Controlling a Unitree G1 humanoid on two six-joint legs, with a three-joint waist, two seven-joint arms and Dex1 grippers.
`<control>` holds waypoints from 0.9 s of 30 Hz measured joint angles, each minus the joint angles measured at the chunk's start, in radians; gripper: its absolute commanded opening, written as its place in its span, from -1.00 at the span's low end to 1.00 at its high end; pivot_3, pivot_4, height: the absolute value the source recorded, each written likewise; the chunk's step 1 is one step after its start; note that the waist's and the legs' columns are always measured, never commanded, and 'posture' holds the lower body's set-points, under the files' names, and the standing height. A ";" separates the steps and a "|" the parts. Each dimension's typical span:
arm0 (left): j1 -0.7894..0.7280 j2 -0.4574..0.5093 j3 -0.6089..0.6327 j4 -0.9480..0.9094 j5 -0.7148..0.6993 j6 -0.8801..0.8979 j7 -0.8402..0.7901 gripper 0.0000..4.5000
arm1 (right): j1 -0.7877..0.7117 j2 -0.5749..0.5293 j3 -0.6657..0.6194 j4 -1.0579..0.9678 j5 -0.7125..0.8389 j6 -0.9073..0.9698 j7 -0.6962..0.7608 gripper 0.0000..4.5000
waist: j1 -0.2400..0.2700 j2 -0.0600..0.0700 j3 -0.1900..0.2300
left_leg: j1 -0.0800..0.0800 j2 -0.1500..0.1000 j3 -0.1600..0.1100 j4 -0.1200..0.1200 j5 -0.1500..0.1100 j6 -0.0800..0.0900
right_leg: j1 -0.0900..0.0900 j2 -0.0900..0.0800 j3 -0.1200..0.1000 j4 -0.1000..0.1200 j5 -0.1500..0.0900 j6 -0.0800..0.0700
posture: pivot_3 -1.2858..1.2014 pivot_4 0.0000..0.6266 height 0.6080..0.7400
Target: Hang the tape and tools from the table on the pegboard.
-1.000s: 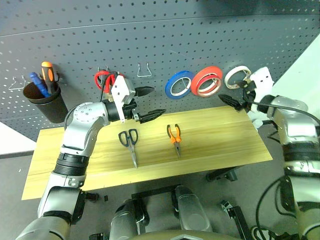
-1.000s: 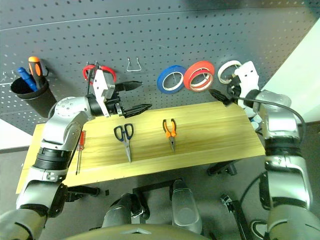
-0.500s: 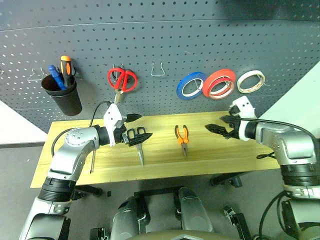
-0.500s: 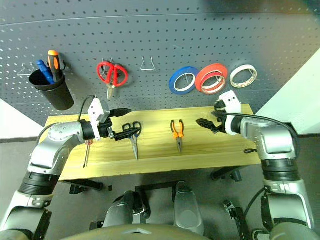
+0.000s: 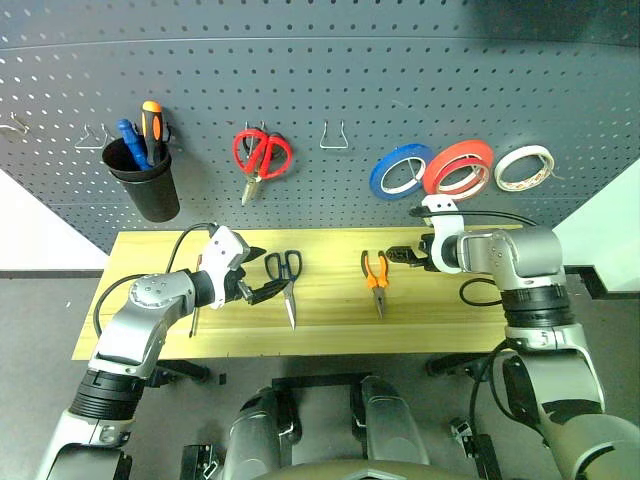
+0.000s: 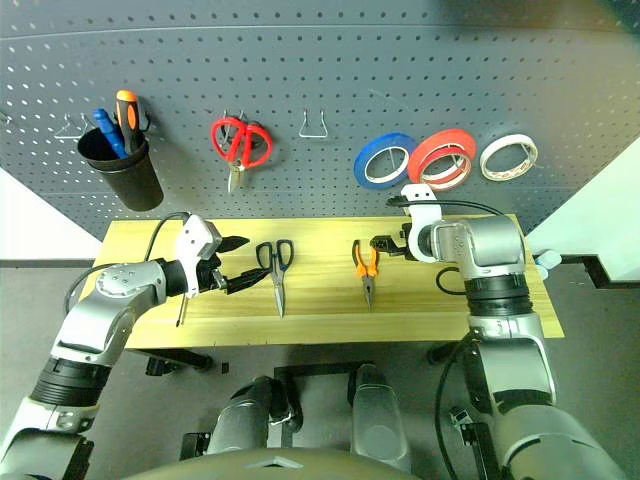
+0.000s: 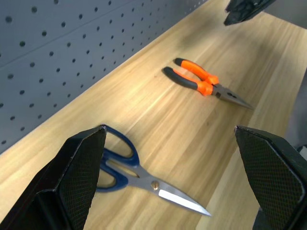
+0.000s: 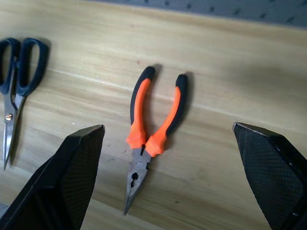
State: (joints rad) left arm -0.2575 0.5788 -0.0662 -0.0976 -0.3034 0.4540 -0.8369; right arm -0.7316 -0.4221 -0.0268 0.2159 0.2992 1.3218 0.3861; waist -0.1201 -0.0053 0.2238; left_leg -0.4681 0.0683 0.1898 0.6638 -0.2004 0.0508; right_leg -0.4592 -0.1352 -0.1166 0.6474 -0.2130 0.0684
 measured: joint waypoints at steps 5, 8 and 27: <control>-0.002 -0.025 -0.003 0.027 0.003 -0.003 -0.018 1.00 | -0.047 0.032 0.014 0.098 -0.025 -0.053 -0.025 0.99 | 0.001 0.001 0.031 | 0.000 0.000 -0.001 0.000 0.000 0.000 | -0.001 0.000 0.001 0.000 0.000 -0.001 | -0.07 0.10 0.84; -0.013 -0.040 -0.006 0.027 -0.013 -0.004 -0.040 1.00 | -0.066 0.051 0.025 0.139 -0.041 -0.079 -0.026 0.99 | 0.002 -0.001 0.057 | -0.003 0.000 -0.001 0.000 0.000 0.000 | 0.000 0.000 0.001 0.001 0.001 -0.001 | -0.06 0.18 0.84; -0.055 -0.032 -0.028 0.047 -0.013 0.006 -0.105 1.00 | -0.110 0.155 0.062 0.257 -0.101 -0.174 -0.046 0.99 | 0.001 0.002 0.138 | -0.010 0.000 0.000 -0.002 0.003 -0.004 | -0.009 0.000 0.002 0.001 0.001 0.001 | -0.03 0.34 0.84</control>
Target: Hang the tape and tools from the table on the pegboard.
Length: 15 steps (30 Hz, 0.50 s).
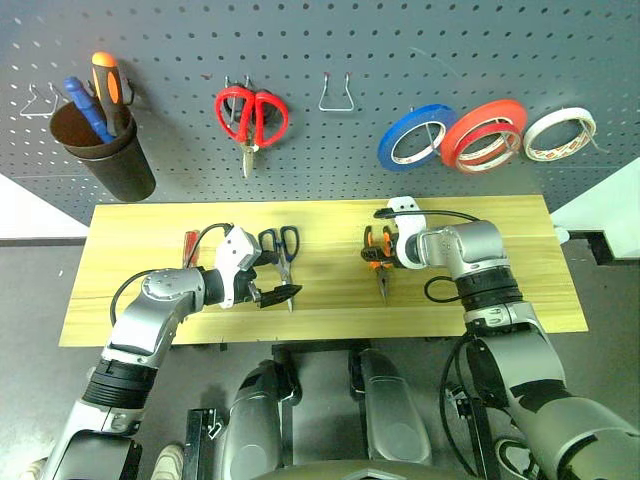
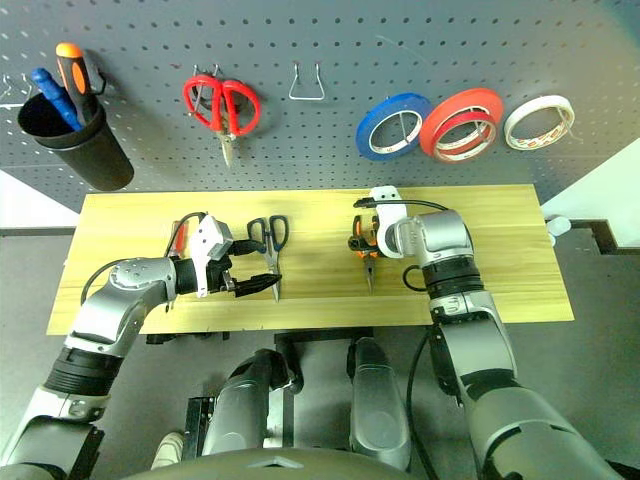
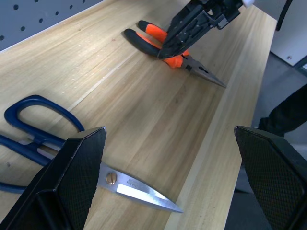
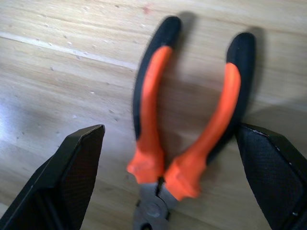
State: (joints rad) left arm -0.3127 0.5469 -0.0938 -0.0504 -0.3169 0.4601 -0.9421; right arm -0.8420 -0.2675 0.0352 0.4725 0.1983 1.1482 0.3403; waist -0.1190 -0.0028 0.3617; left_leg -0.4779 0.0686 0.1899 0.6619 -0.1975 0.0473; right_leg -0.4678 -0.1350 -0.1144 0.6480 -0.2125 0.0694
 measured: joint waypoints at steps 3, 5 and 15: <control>0.000 0.002 0.000 -0.001 0.003 0.006 0.005 1.00 | -0.004 0.013 0.017 0.002 -0.013 -0.003 -0.001 0.99 | 0.001 0.000 0.000 | 0.000 0.000 0.000 0.000 -0.002 0.003 | 0.000 0.000 0.000 0.000 0.000 0.000 | -0.03 0.32 0.84; 0.000 0.008 0.000 -0.001 0.004 0.006 0.009 1.00 | -0.006 0.012 0.038 0.000 -0.025 0.001 0.001 0.99 | 0.001 0.000 0.000 | 0.000 0.000 0.000 0.000 -0.002 0.003 | 0.000 0.000 0.000 0.000 0.000 0.000 | -0.03 0.31 0.84; 0.000 0.019 0.000 0.001 0.005 0.002 0.010 1.00 | 0.012 -0.024 0.155 -0.057 -0.067 0.002 0.062 0.19 | 0.000 0.000 0.000 | -0.001 0.000 0.000 -0.003 -0.002 0.002 | -0.005 0.000 0.000 -0.003 0.000 -0.001 | -0.03 0.25 0.84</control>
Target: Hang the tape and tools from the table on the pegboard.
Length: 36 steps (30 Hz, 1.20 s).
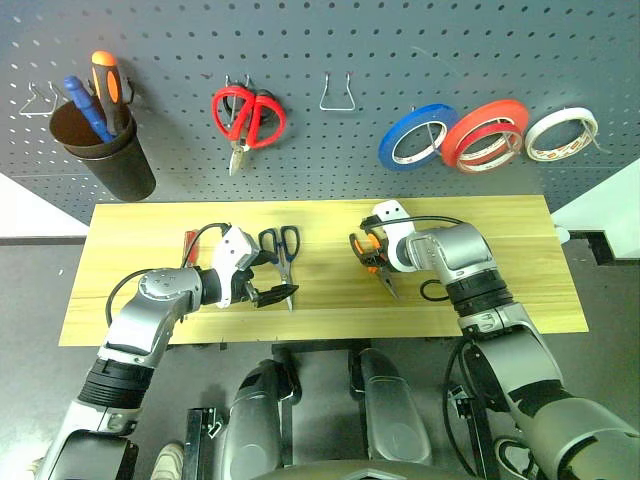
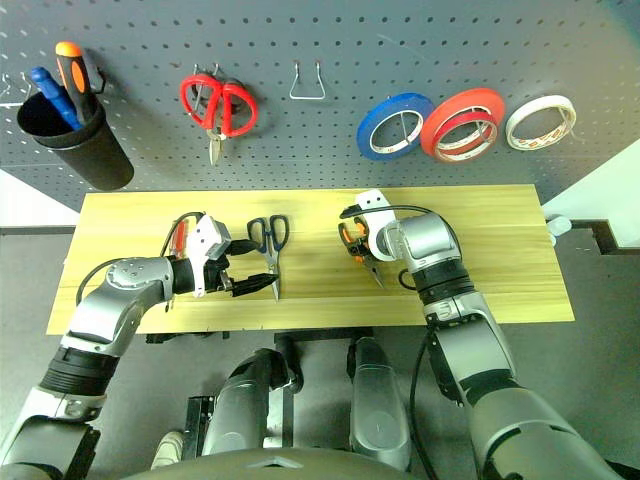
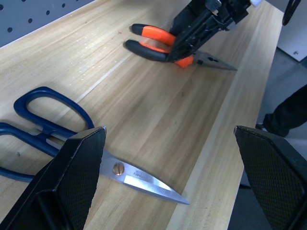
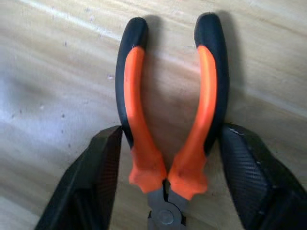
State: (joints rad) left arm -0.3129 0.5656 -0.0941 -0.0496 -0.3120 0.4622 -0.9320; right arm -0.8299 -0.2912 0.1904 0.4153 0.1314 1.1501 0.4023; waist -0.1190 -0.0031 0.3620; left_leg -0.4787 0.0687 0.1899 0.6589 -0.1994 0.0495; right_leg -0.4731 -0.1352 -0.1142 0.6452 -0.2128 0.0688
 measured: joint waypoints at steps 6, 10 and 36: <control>0.000 0.002 0.000 0.000 0.003 -0.011 -0.002 1.00 | 0.000 -0.017 0.025 -0.011 -0.008 -0.007 0.033 0.17 | 0.000 -0.001 -0.001 | 0.000 0.000 0.000 -0.004 0.002 -0.003 | 0.000 0.000 0.000 -0.001 0.000 0.000 | -0.04 0.11 0.84; 0.000 0.027 0.015 -0.002 -0.008 -0.012 -0.022 1.00 | 0.004 -0.069 0.035 -0.082 0.008 0.030 0.089 -0.10 | 0.001 -0.002 -0.002 | -0.002 -0.001 0.001 -0.010 0.007 -0.011 | -0.002 0.000 0.000 -0.001 0.001 0.002 | -0.05 -0.09 0.84; 0.042 0.082 0.111 0.008 -0.046 -0.057 -0.024 1.00 | 0.046 -0.160 0.098 -0.203 0.028 -0.089 0.155 0.99 | 0.001 -0.016 -0.056 | -0.016 -0.001 0.002 -0.011 0.011 -0.012 | -0.006 0.004 -0.007 -0.014 0.011 0.006 | -0.04 -0.26 0.84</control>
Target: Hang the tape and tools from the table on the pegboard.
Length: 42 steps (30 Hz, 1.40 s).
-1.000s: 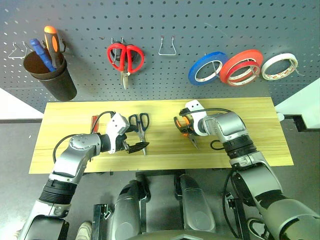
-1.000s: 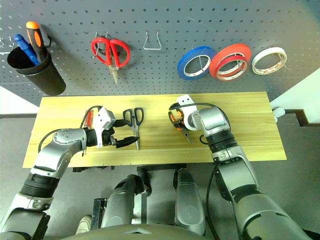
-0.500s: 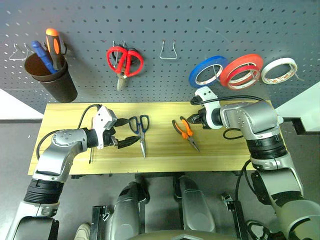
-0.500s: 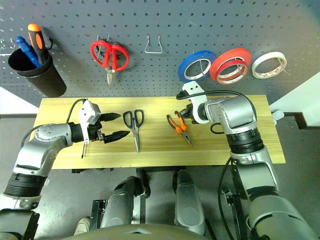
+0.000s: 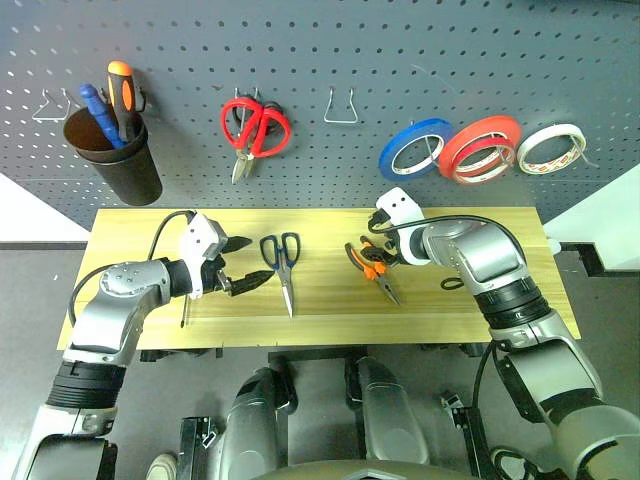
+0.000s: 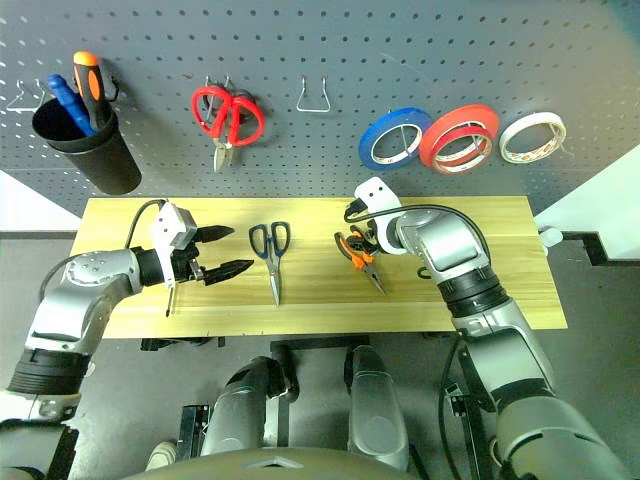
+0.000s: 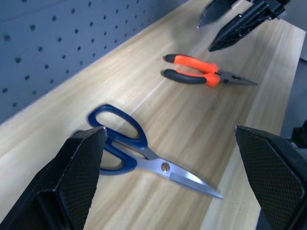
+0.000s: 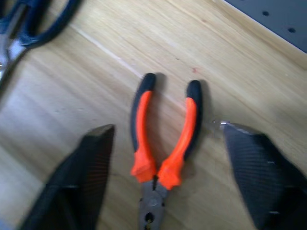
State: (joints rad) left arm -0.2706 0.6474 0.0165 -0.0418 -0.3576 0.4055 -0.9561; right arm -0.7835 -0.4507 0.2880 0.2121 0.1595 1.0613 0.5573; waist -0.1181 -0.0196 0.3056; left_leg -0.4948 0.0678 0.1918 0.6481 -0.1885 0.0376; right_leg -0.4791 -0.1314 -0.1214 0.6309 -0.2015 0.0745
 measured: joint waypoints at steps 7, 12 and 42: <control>0.028 0.007 0.002 -0.037 -0.004 0.009 0.003 1.00 | -0.019 0.060 -0.011 0.105 -0.006 -0.001 0.000 0.99 | 0.003 0.000 0.000 | 0.001 0.000 0.000 0.000 0.003 0.003 | 0.001 0.000 0.000 0.002 0.000 0.000 | -0.03 -0.15 0.84; 0.035 0.022 0.002 -0.051 -0.006 0.030 0.002 1.00 | -0.025 0.072 0.013 0.185 -0.040 -0.040 0.008 0.99 | 0.020 0.001 0.001 | 0.002 0.000 0.000 0.000 0.003 0.003 | 0.000 -0.001 0.000 0.002 0.001 -0.002 | -0.02 -0.05 0.84; 0.060 0.036 -0.011 -0.126 -0.025 0.074 0.003 1.00 | -0.063 0.103 0.095 0.353 -0.224 -0.116 0.037 0.17 | 0.024 0.005 0.005 | 0.005 0.001 -0.002 0.000 0.004 0.003 | 0.002 -0.003 0.001 0.001 -0.002 -0.006 | 0.00 0.14 0.84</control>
State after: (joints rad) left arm -0.2104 0.6831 0.0059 -0.1681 -0.3828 0.4793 -0.9526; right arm -0.8466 -0.3482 0.3833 0.5647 -0.0641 0.9449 0.5941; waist -0.0938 -0.0146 0.3104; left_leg -0.4900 0.0683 0.1901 0.6479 -0.1850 0.0406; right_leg -0.4771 -0.1343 -0.1204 0.6323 -0.2032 0.0682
